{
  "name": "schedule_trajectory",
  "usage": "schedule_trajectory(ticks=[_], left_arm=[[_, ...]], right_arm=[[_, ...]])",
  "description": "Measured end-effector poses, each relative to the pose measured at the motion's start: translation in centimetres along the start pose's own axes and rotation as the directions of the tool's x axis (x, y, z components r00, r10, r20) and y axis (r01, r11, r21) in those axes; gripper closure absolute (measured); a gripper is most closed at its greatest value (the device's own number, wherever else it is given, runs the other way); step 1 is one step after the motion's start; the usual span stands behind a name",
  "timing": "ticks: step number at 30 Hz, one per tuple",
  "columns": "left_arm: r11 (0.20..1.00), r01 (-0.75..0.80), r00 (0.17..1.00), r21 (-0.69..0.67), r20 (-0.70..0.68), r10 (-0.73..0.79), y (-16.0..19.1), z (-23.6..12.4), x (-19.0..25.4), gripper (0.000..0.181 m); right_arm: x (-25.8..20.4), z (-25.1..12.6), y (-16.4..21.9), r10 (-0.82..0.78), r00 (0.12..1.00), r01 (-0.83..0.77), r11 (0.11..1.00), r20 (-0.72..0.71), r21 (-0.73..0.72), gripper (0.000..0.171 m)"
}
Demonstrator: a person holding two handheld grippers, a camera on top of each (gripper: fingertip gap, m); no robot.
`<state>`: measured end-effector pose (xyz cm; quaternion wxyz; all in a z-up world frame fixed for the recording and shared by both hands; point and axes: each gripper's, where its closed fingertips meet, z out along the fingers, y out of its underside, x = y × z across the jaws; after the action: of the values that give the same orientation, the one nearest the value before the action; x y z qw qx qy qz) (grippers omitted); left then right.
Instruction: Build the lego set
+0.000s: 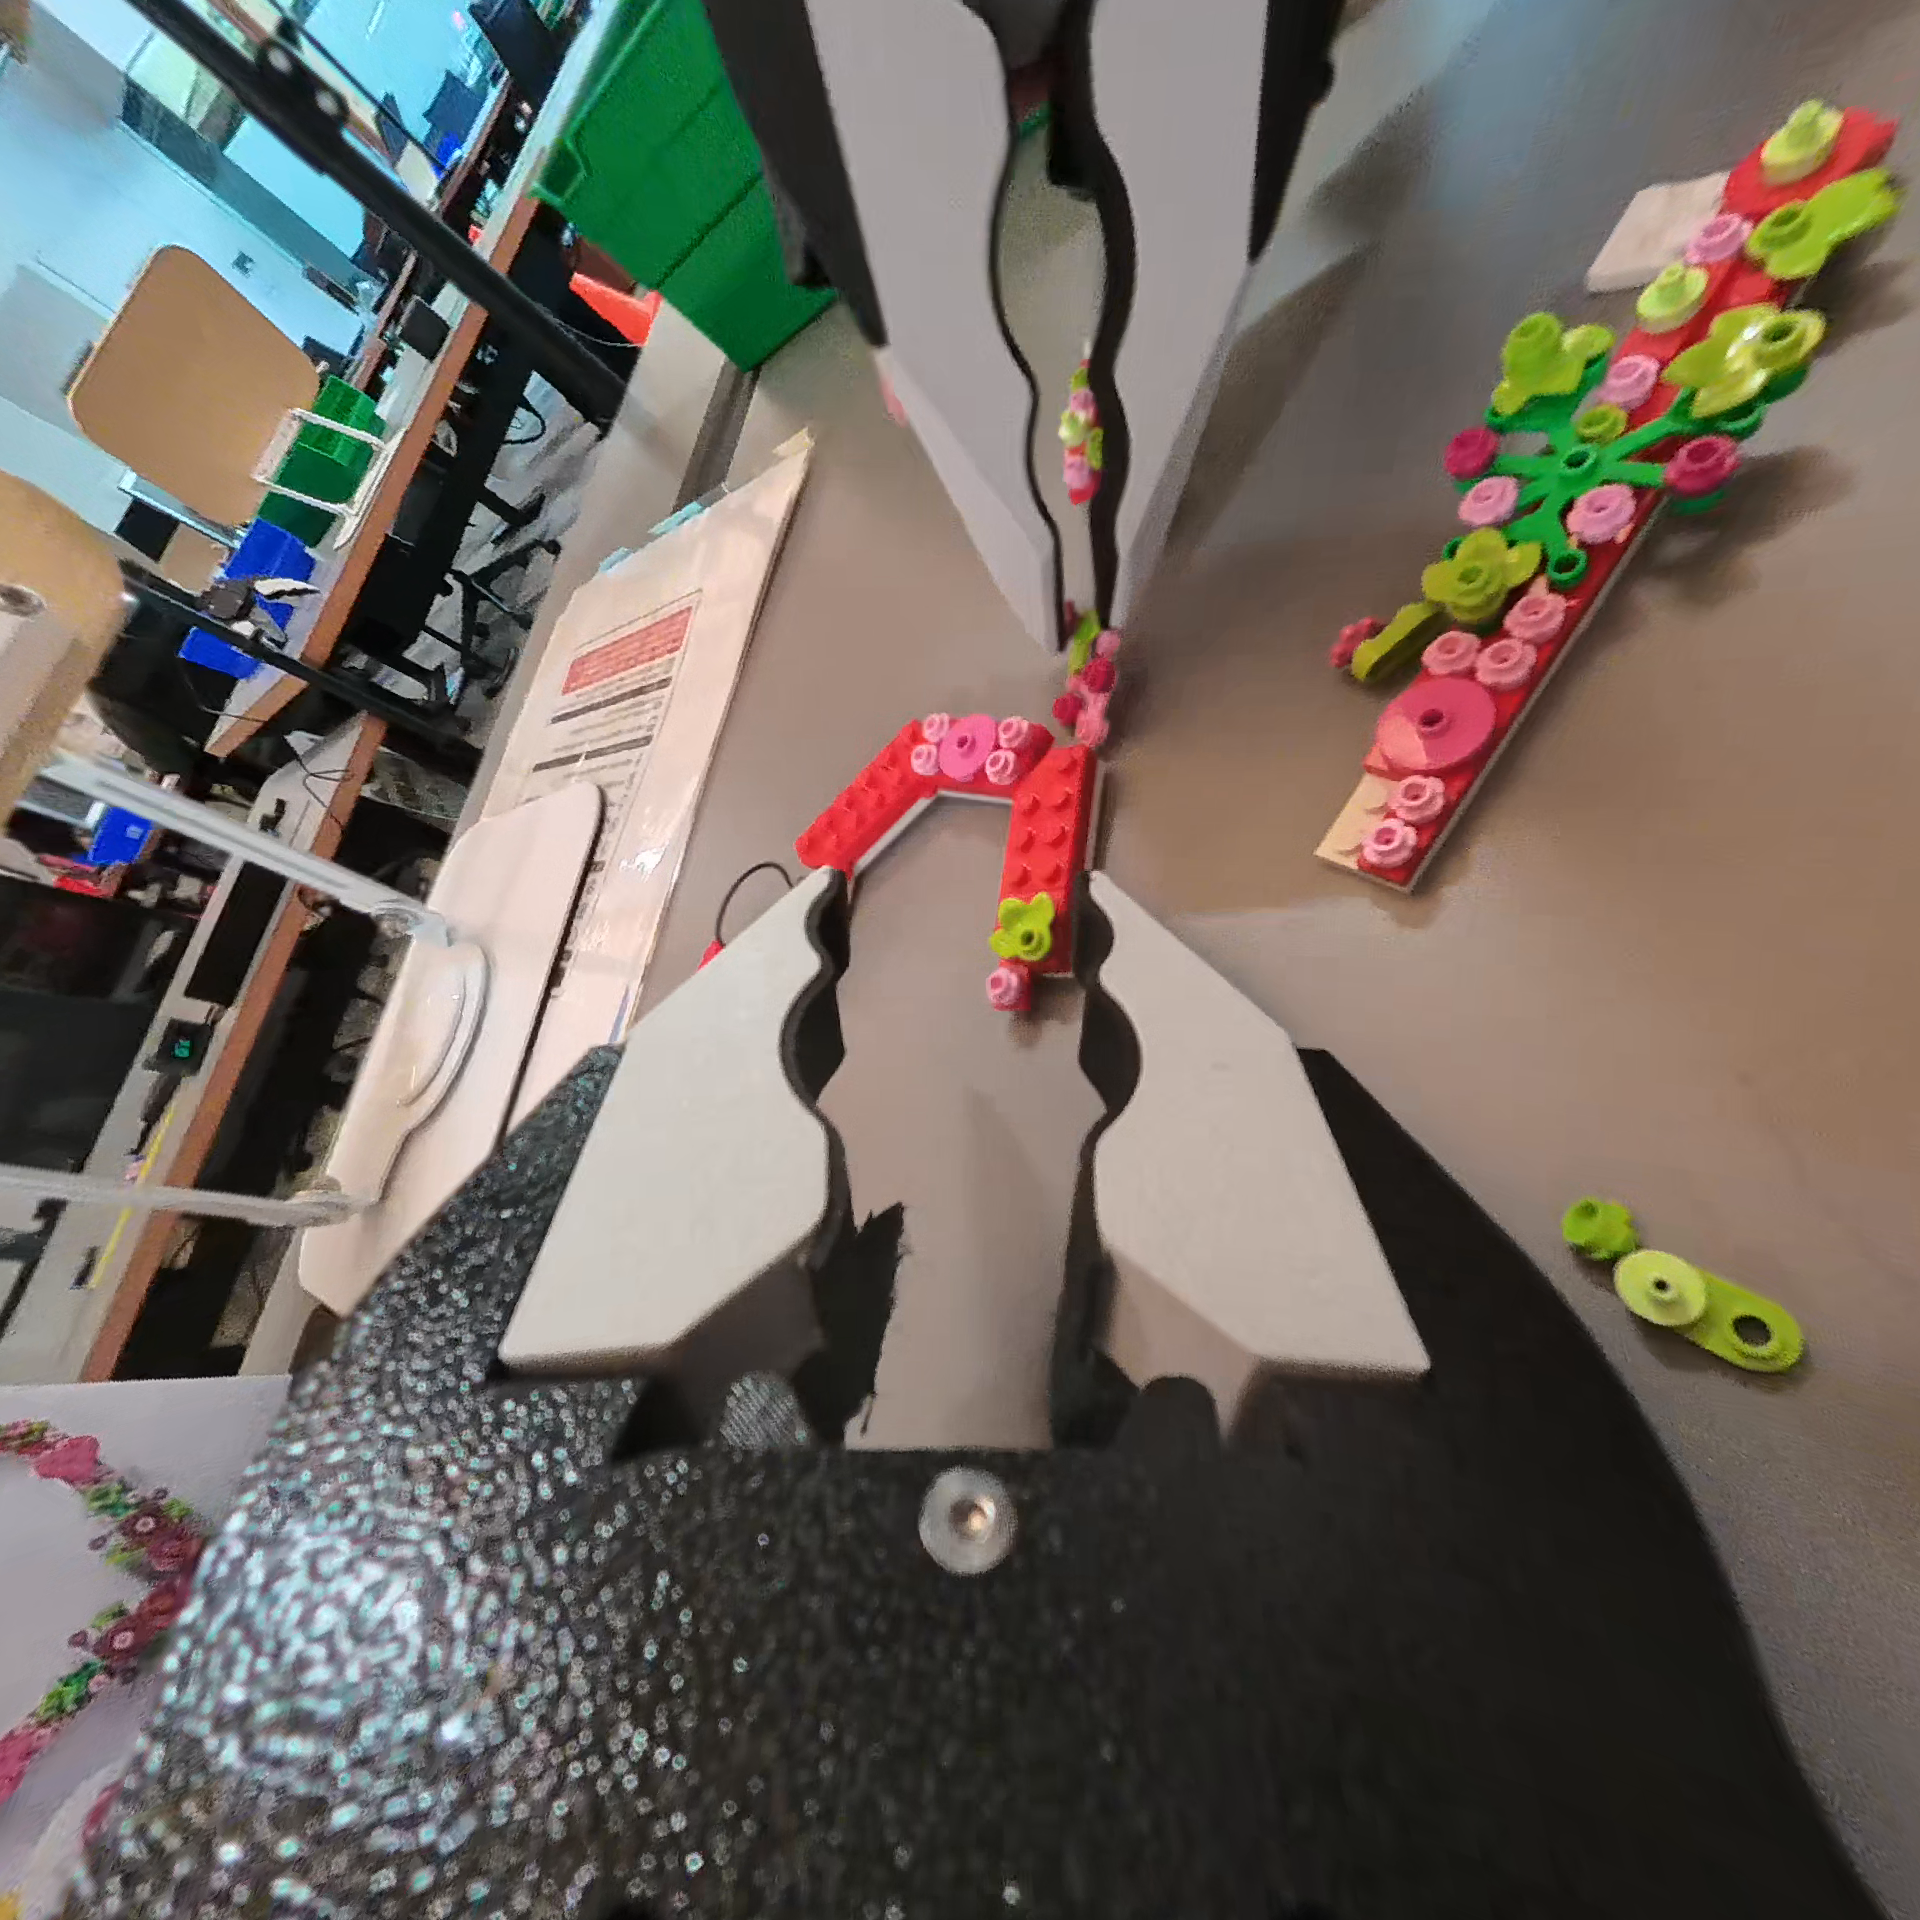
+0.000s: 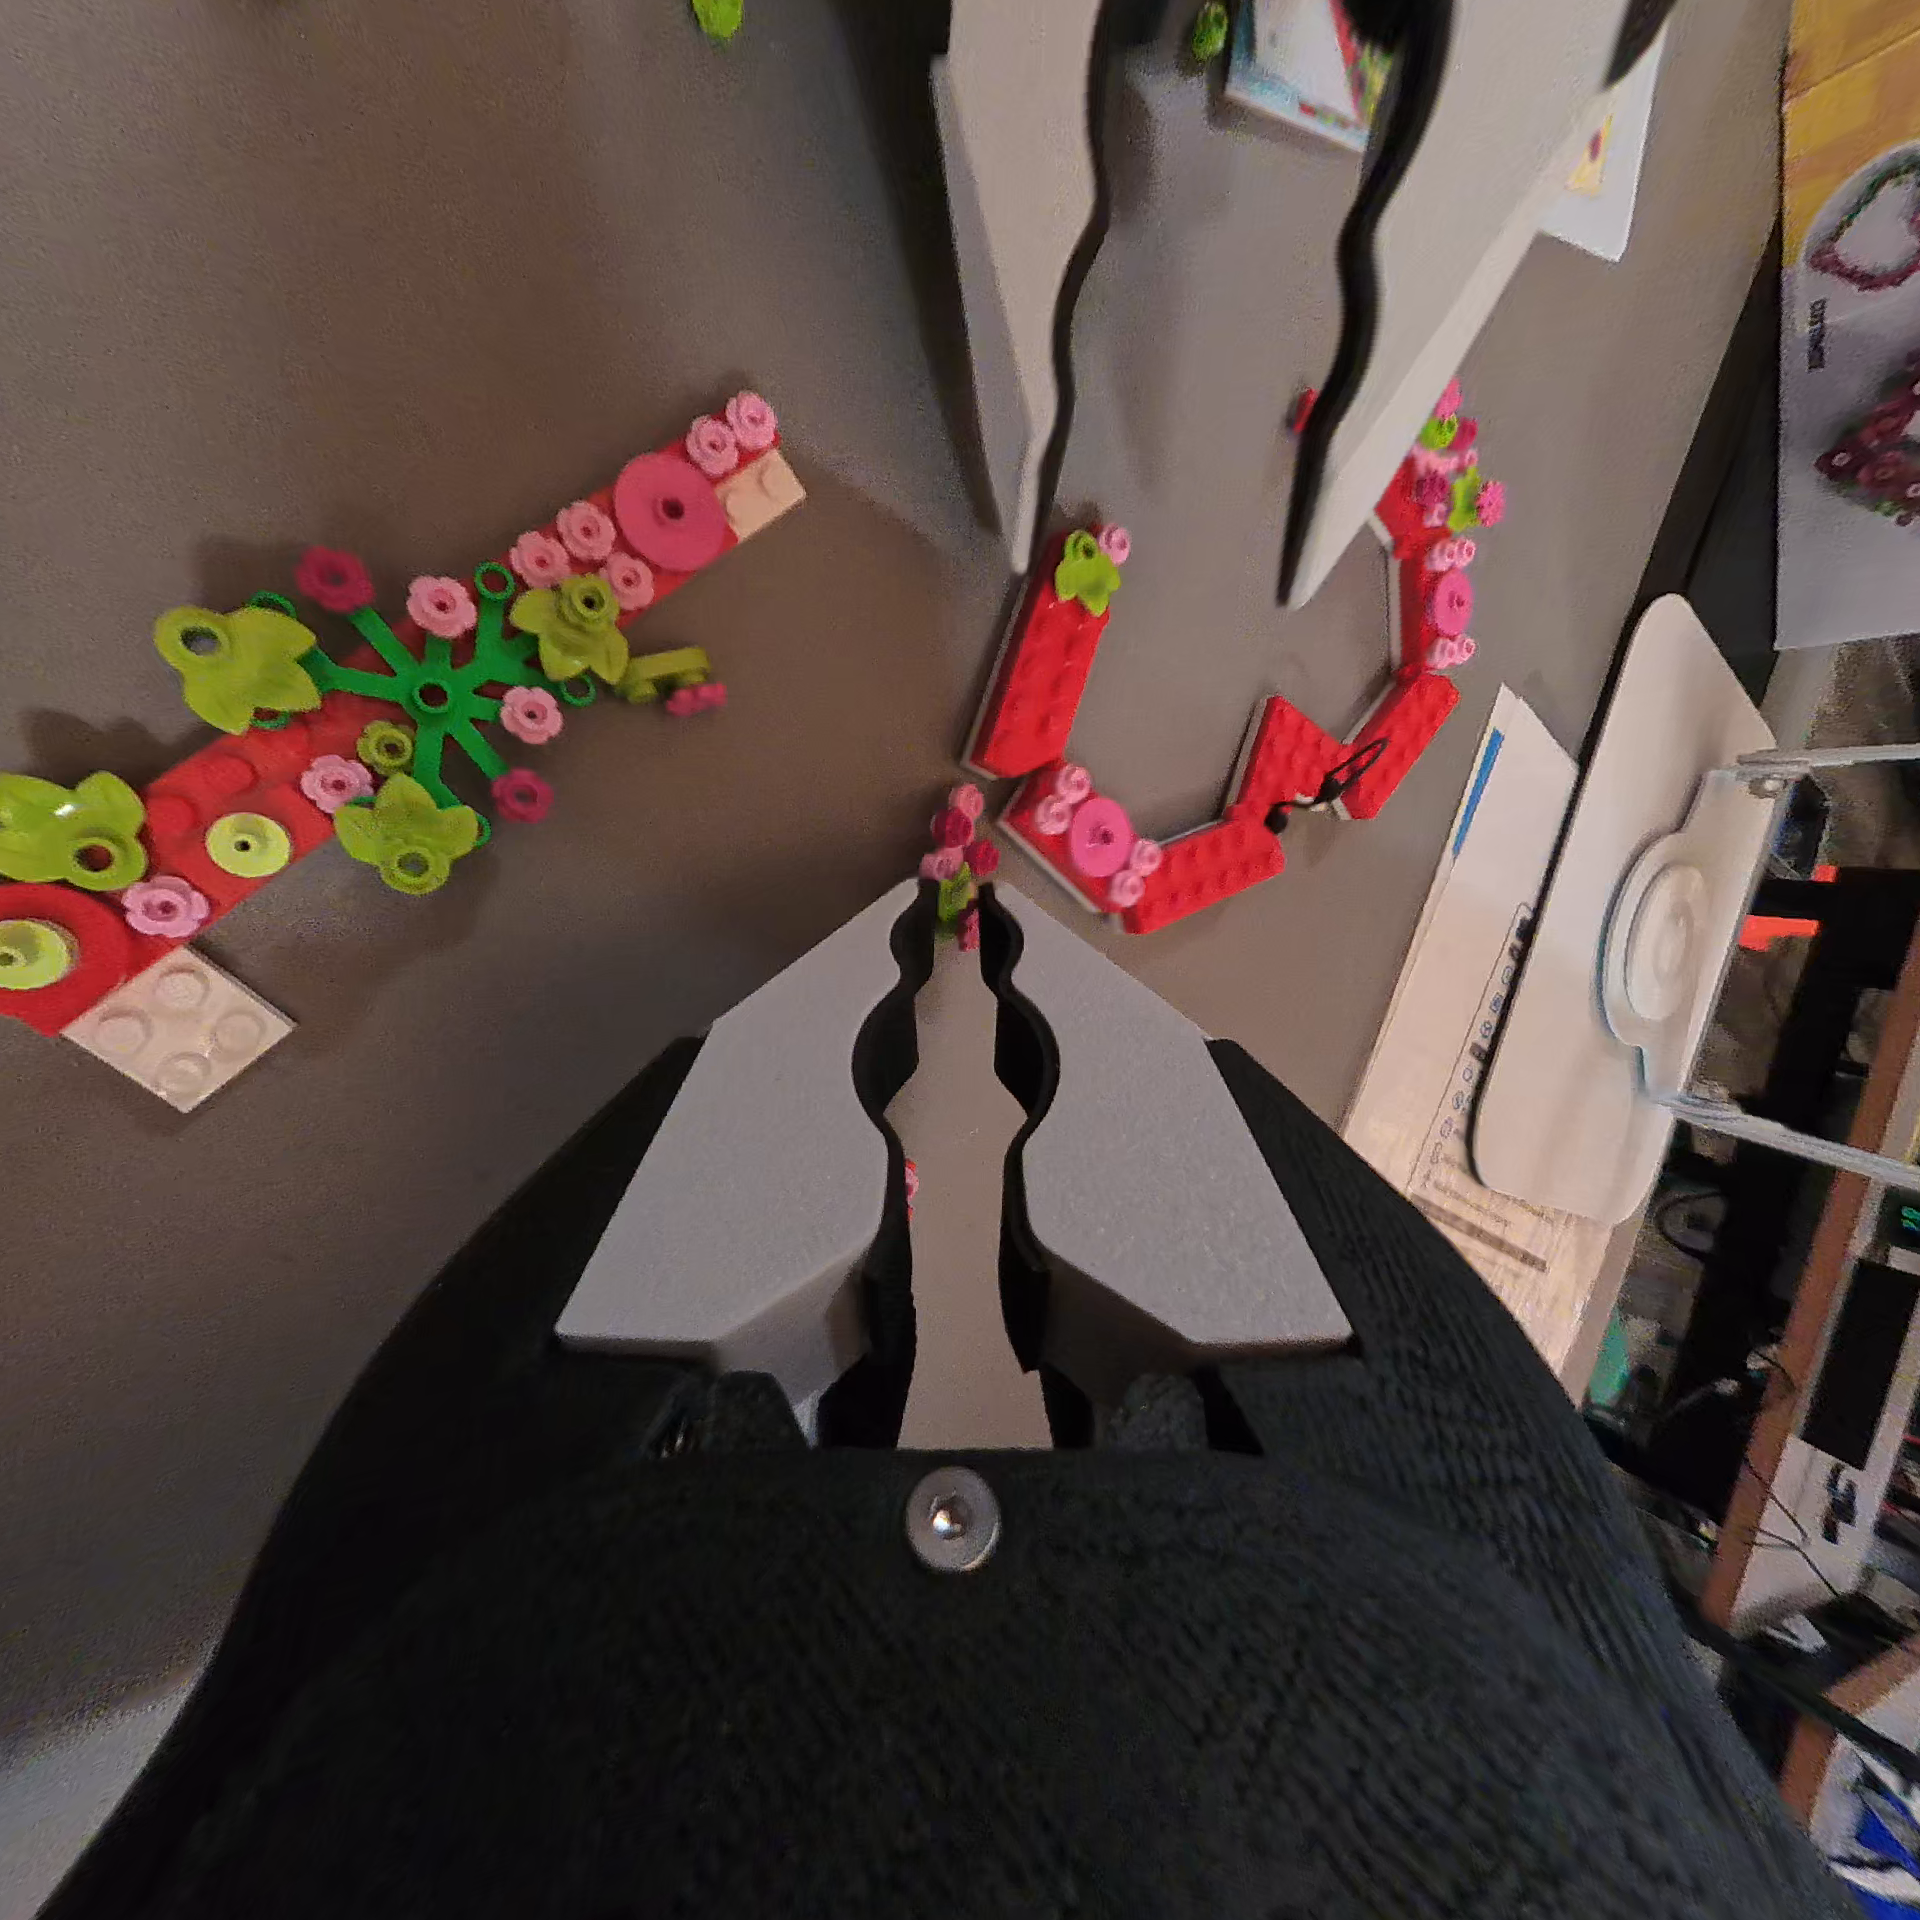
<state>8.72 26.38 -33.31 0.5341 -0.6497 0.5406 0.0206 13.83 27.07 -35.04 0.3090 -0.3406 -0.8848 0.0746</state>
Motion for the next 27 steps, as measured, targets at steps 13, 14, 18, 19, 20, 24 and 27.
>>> schedule_trajectory(ticks=[13,14,18,19,20,24,27], left_arm=[[0.947,0.241,0.967,0.212,0.035,-0.254,-2.7,-2.6,-3.5,0.142],[0.928,0.279,0.955,0.247,0.035,-0.296,-3.1,-3.0,-4.1,0.143],[0.836,0.410,0.894,0.366,0.022,-0.448,-3.7,-4.4,-5.8,0.144],[0.821,0.428,0.883,0.377,0.018,-0.469,-3.6,-4.5,-6.0,0.144],[0.811,0.440,0.876,0.385,0.014,-0.482,-3.5,-4.5,-6.1,0.144],[0.815,0.445,0.881,0.371,-0.016,-0.473,-3.4,-4.2,-5.5,0.144],[0.850,0.416,0.905,0.324,-0.058,-0.421,-3.2,-3.7,-4.3,0.144]], right_arm=[[0.8,-5.1,-3.5,-0.028,0.895,0.051,0.998,-0.445,0.039,0.165],[0.3,-5.5,-4.4,-0.015,0.891,0.043,0.998,-0.453,0.051,0.165],[-3.8,-5.1,-8.4,0.093,0.935,-0.064,0.994,-0.341,0.094,0.165],[-4.8,-4.8,-9.3,0.102,0.943,-0.076,0.993,-0.318,0.094,0.166],[-5.7,-4.4,-10.1,0.114,0.949,-0.092,0.992,-0.294,0.086,0.166],[-7.4,-3.2,-11.1,0.131,0.946,-0.135,0.991,-0.298,0.009,0.166],[-6.5,-3.4,-11.3,0.124,0.910,-0.145,0.989,-0.395,-0.024,0.166]])
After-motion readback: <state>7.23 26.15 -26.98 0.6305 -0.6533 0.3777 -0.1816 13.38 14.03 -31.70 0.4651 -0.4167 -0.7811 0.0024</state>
